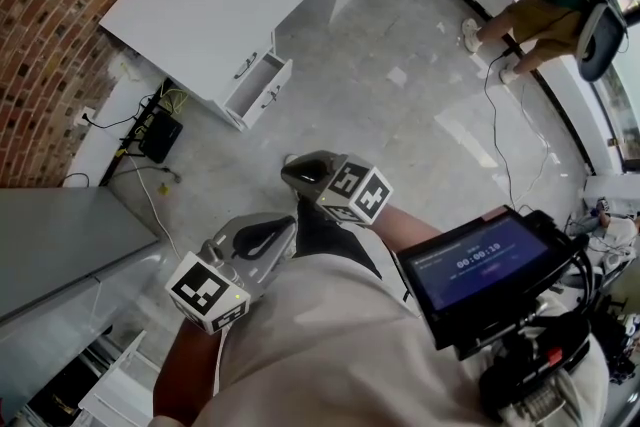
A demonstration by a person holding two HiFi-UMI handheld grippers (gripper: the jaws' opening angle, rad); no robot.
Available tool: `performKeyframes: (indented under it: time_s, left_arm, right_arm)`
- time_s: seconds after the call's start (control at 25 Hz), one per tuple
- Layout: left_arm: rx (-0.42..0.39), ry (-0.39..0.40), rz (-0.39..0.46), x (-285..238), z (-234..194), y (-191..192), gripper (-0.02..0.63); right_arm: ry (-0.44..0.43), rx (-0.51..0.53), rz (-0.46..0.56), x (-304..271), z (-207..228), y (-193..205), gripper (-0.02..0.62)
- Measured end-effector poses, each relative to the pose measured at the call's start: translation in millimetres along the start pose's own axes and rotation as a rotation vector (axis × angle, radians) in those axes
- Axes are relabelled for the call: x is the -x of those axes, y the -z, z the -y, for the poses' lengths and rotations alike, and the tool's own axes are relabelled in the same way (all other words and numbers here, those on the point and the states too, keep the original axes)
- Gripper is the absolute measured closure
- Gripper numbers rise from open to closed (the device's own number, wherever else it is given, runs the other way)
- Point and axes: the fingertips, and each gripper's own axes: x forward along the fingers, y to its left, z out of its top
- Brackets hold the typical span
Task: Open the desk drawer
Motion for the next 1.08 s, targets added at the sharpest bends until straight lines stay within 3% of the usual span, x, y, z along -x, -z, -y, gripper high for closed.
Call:
performKeyframes:
  time_s: [1.08]
  left_arm:
    - [-0.003,-0.004,0.004,-0.5,-4.2,-2.3,0.601]
  right_arm:
    - [0.012,0.090,-0.002,1.8,-6.3,-12.4,0.594]
